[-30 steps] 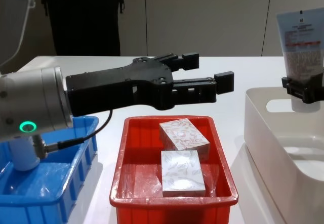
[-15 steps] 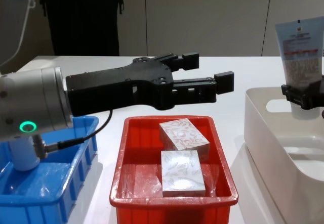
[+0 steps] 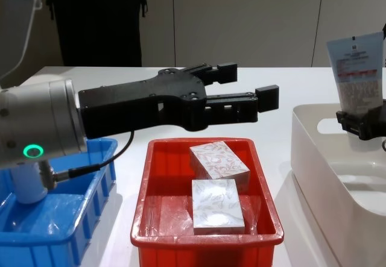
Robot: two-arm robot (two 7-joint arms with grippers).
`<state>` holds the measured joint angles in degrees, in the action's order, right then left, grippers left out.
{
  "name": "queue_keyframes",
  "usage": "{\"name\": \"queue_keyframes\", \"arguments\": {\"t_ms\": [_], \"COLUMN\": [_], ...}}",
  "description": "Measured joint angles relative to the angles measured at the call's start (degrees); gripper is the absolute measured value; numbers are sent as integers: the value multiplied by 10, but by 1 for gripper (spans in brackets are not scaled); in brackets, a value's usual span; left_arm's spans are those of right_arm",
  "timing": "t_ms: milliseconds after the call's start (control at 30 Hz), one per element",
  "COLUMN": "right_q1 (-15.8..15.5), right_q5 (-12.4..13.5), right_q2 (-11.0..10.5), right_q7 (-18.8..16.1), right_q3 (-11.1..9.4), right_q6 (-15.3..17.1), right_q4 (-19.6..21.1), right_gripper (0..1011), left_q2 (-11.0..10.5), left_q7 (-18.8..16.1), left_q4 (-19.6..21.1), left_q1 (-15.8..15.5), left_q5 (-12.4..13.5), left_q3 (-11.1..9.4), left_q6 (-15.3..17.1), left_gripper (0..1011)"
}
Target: Bimanual collaborative sorting of washing and personal care products
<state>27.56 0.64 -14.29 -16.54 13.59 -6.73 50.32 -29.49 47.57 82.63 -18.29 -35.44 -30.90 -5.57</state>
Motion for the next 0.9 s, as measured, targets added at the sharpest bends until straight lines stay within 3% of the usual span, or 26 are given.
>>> {"name": "queue_keyframes", "arguments": {"t_ms": [900], "right_q1": [23], "right_q5": [-18], "right_q2": [14], "right_q7": [2], "right_q3": [1], "right_q6": [-2], "right_q4": [-65], "right_gripper": [491], "left_q2": [0], "left_q7": [0], "left_q4": [0], "left_q1": [0], "left_q5": [0], "left_q3": [0], "left_q6": [0], "left_gripper": [1002]}}
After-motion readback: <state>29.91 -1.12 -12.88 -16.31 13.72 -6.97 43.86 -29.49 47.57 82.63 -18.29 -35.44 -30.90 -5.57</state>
